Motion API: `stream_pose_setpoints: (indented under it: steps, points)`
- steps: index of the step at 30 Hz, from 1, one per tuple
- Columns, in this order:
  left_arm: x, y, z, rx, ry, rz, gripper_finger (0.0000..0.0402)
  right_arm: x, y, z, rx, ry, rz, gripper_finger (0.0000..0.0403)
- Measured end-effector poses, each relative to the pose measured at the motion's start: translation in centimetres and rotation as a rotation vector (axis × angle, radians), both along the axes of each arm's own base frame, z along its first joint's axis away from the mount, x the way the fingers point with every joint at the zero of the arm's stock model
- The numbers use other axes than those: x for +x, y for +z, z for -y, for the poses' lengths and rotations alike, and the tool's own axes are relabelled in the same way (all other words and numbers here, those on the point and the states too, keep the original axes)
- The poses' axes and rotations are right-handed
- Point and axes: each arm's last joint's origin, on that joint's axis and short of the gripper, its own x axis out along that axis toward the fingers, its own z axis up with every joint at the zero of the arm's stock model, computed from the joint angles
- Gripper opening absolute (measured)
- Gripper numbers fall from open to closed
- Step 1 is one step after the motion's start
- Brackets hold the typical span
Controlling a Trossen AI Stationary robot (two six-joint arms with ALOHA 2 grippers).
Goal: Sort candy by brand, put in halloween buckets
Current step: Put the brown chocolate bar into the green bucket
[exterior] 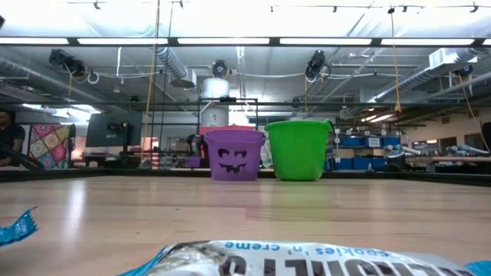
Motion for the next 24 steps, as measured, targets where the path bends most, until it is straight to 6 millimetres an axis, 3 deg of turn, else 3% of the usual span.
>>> stream_pose_setpoints:
  steps: [9,19,24]
  points:
    - [-0.2,-0.9,1.1,-0.007,-0.01,-0.032,0.0132,-0.2,0.0,-0.4,0.006,0.025,-0.002,0.0139]
    - [0.3,-1.1,1.6,0.011,0.295,-0.099,0.0133,-0.5,0.0,-1.1,0.01,0.039,-0.001,0.0139]
    - [0.6,-1.0,1.9,0.0,0.468,-0.132,0.0154,-0.5,0.0,-1.2,0.01,0.042,-0.001,0.0139]
